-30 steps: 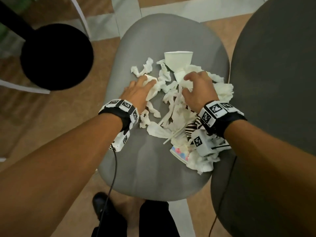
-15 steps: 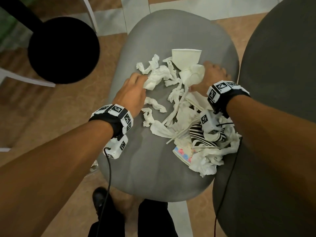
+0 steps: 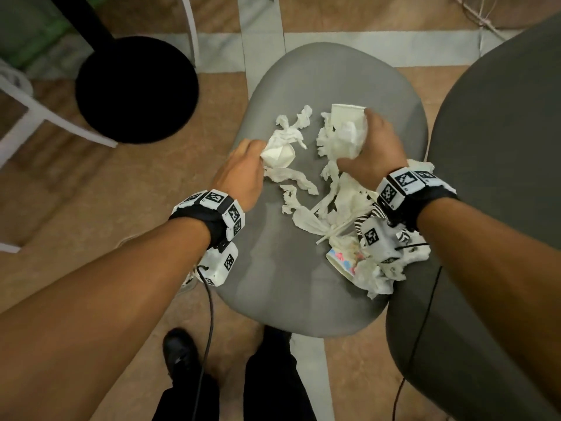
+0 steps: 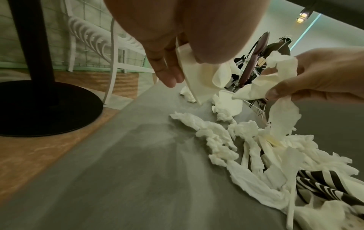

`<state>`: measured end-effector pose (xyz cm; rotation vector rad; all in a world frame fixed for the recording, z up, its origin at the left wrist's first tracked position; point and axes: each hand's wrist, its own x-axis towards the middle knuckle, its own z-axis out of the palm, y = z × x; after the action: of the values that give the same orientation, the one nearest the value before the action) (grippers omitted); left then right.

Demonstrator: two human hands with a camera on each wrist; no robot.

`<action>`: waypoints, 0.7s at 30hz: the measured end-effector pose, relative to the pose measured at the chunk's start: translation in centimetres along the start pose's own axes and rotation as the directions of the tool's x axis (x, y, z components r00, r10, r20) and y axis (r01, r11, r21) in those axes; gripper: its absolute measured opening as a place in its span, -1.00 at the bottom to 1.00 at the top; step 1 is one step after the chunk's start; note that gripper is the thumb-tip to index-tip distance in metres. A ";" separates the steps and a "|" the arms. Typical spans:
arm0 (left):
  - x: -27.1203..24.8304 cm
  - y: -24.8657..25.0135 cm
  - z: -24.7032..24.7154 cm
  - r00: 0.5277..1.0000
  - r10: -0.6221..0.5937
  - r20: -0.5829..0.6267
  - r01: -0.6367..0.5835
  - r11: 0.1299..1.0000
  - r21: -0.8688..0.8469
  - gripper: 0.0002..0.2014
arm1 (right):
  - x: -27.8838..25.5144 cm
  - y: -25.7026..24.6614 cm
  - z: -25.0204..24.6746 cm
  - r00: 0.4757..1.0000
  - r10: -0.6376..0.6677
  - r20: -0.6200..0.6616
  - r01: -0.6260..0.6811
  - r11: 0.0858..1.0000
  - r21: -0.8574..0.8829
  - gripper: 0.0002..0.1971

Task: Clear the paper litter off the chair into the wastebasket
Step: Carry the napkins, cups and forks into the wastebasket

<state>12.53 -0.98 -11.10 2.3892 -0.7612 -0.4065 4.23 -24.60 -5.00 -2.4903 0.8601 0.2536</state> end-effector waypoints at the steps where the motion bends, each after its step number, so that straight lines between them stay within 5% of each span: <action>1: -0.8 -0.5 -0.6 1.000 -0.006 -0.004 0.006 1.000 -0.024 -0.67 | -0.9 -1.3 0.5 1.000 -0.011 0.021 0.010 1.000 0.025 0.03; 10: -12.7 -11.5 -6.1 0.965 -0.254 -0.070 0.252 0.967 -0.043 -0.78 | -9.5 -15.0 12.8 0.952 -0.189 0.240 0.151 0.974 0.167 -0.02; 14: -18.8 -18.0 -7.2 0.888 -0.453 -0.076 0.452 0.891 -0.034 -0.75 | -12.2 -19.6 20.5 0.925 -0.209 0.317 0.140 0.964 0.226 -0.09; 21: -24.7 -26.4 -4.6 0.784 -0.620 0.020 0.621 0.784 -0.023 -0.62 | -13.8 -23.3 33.5 0.874 -0.200 0.444 0.205 0.978 0.038 -0.04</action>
<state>6.23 33.46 -21.28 2.5643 0.0691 -0.6861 7.34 15.48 -20.44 -2.3617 0.4039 0.7237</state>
